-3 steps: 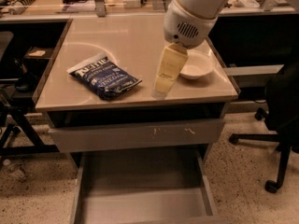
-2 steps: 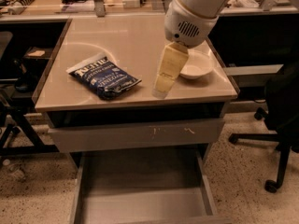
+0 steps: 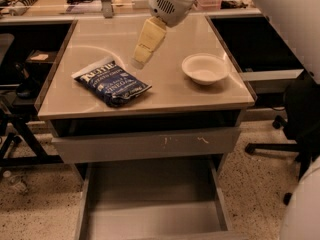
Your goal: Place blue chip bag into middle drawer
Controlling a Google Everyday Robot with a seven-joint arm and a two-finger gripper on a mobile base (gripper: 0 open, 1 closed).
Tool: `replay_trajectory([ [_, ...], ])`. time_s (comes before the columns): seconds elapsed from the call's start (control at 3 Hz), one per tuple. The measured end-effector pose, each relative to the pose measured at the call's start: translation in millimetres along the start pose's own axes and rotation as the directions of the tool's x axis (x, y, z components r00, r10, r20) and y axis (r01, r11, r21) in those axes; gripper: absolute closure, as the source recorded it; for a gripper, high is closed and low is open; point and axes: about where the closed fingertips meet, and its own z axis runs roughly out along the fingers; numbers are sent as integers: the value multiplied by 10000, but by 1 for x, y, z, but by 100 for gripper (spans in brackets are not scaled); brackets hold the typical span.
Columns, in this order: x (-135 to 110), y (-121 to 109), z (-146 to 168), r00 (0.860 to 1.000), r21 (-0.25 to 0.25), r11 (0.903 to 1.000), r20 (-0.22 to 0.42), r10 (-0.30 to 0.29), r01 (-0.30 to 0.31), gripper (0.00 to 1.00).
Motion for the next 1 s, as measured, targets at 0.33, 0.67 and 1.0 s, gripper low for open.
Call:
replay_trajectory([
  [0.33,0,0,0,10000,-3,10000,3,-3,3,0],
  [0.67,-22,15,46,9956,-582,9956,618,-701,737,0],
  [1.0,-21,15,46,9959,-587,9957,588,-685,720,0],
])
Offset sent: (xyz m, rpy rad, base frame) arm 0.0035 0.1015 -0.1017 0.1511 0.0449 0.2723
